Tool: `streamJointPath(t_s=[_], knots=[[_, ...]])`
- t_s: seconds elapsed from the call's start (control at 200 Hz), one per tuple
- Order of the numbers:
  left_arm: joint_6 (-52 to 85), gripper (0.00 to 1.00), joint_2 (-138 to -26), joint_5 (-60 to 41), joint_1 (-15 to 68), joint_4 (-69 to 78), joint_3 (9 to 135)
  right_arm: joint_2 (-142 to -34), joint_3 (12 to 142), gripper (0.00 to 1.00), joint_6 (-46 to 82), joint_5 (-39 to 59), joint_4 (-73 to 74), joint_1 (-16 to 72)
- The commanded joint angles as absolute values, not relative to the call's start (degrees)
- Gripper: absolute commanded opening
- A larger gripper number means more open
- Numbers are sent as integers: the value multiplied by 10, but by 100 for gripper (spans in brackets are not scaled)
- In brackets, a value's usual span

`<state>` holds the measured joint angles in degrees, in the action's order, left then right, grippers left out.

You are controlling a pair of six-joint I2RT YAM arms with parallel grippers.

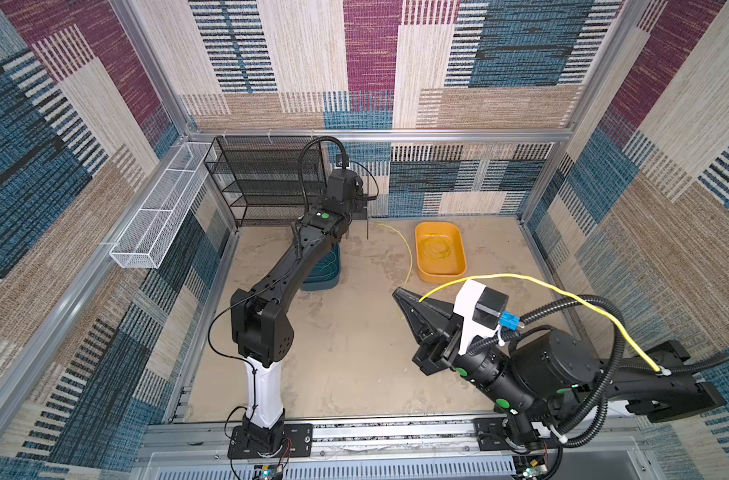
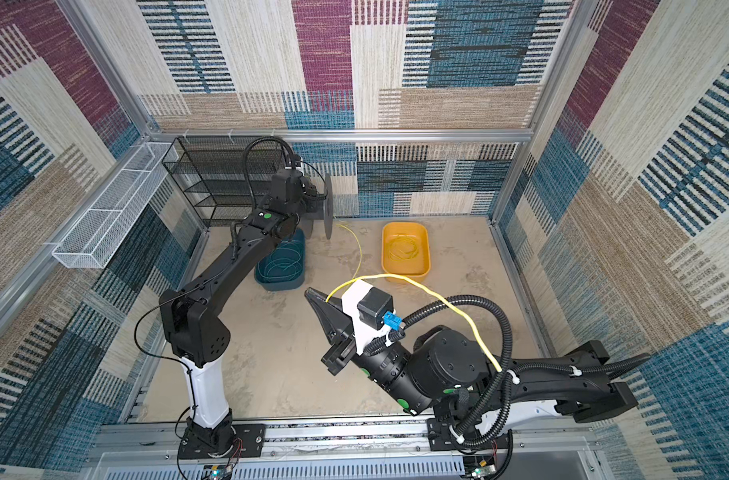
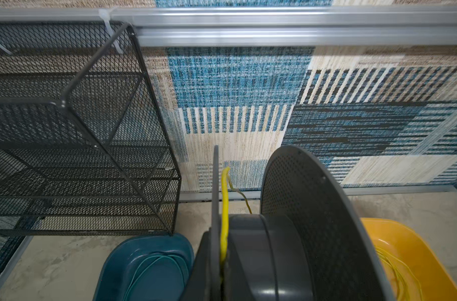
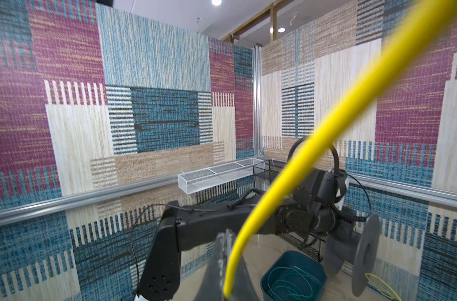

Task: Wrap the cables

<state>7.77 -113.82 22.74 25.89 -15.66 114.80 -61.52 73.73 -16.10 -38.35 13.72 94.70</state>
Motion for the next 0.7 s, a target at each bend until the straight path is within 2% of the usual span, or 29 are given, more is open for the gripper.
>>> streamJointPath(t_s=[0.0, 0.255, 0.331, 0.521, 0.581, 0.696], knots=[[89, 0, -1150, 242, 261, -99, 1159, -625, 773, 0, -140, -316, 132, 946], [178, 0, -1195, 224, 244, -141, 1246, -642, 778, 0, -26, -207, 79, 947], [211, 0, -1202, 200, 233, -166, 1278, -623, 739, 0, -5, -218, 87, 947], [240, 0, -1188, 134, 201, -209, 1341, -511, 594, 0, 32, -335, 116, 936], [230, 0, -1198, 143, 199, -233, 1384, -497, 581, 0, 49, -322, 118, 935], [204, 0, -1250, 174, 208, -285, 1467, -530, 634, 0, 51, -241, 108, 937]])
